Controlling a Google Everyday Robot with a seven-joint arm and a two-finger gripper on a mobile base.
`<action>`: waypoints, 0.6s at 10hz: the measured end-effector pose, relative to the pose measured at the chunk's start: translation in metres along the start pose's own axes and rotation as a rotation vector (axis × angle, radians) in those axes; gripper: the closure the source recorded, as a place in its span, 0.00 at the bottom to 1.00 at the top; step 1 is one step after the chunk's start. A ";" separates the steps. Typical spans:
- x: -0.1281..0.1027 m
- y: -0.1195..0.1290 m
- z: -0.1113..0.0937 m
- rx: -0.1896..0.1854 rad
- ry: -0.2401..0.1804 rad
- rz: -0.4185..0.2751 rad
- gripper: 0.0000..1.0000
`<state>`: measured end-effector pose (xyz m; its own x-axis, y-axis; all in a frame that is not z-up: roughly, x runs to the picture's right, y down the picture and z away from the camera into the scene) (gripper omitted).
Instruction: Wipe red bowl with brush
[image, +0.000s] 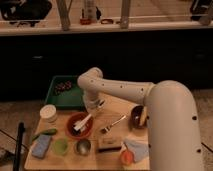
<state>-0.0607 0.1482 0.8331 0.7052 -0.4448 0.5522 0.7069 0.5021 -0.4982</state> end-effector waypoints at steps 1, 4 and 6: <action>0.008 0.000 -0.005 0.007 0.014 0.024 1.00; 0.024 -0.014 -0.015 0.011 0.042 0.034 1.00; 0.014 -0.032 -0.017 0.009 0.049 -0.010 1.00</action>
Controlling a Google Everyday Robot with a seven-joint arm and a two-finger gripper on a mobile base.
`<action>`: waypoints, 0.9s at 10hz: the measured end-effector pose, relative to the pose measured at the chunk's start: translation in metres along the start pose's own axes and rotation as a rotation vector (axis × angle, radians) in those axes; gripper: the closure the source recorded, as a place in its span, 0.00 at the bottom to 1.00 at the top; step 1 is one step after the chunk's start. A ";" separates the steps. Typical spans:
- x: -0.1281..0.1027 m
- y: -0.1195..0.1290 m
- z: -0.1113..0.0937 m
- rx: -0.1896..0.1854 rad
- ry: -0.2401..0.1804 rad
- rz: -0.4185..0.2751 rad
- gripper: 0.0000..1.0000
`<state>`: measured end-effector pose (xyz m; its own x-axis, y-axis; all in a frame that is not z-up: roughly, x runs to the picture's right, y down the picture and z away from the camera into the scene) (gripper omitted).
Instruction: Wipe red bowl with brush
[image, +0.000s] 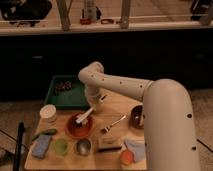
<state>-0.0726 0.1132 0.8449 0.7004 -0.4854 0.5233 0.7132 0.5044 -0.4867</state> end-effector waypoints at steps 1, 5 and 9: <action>-0.006 -0.004 0.000 0.000 -0.001 -0.014 1.00; -0.039 0.012 0.009 -0.027 -0.044 -0.066 1.00; -0.014 0.056 0.012 -0.070 -0.048 0.027 1.00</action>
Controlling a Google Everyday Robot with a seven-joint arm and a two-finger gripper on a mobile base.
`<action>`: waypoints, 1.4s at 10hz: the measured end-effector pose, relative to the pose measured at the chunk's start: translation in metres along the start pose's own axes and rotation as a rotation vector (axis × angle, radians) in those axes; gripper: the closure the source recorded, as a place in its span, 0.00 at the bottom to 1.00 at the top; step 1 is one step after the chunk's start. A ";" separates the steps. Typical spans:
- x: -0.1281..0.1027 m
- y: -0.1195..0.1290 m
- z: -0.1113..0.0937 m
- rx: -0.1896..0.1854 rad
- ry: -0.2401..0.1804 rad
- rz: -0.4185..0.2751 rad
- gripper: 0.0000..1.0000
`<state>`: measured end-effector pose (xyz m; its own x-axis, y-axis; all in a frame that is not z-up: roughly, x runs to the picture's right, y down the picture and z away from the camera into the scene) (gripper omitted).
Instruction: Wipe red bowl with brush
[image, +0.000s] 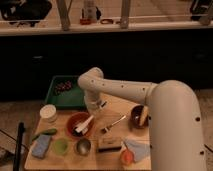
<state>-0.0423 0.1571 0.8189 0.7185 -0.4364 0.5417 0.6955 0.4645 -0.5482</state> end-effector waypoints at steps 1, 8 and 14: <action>0.010 0.006 -0.002 -0.002 0.008 0.024 1.00; 0.000 -0.056 -0.015 0.020 0.017 -0.066 1.00; -0.030 -0.038 0.001 -0.013 -0.021 -0.106 1.00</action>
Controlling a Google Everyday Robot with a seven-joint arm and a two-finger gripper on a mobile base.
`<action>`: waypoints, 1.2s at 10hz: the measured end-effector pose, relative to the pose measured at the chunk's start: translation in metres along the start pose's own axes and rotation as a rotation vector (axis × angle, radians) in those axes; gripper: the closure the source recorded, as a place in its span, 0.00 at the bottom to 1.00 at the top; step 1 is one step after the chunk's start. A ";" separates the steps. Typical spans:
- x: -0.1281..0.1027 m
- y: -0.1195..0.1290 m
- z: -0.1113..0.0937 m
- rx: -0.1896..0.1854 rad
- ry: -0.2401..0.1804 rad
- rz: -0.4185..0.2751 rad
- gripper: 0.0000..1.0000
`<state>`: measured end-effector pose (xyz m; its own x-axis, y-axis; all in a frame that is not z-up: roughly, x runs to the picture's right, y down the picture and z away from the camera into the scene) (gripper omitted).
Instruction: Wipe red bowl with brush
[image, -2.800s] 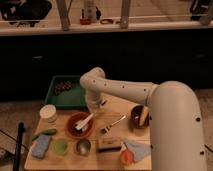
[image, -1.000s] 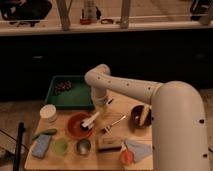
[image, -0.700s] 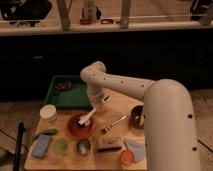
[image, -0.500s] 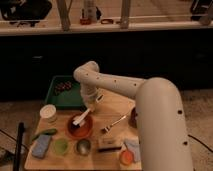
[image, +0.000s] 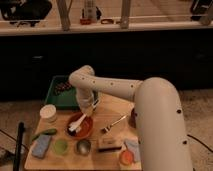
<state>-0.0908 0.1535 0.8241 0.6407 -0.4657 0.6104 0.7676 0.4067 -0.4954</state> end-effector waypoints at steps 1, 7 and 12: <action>0.007 0.014 0.002 -0.009 -0.001 0.014 1.00; 0.054 0.047 -0.014 0.004 0.038 0.047 1.00; 0.037 -0.013 -0.025 0.021 0.035 0.015 1.00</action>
<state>-0.0771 0.1117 0.8378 0.6527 -0.4868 0.5806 0.7576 0.4300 -0.4911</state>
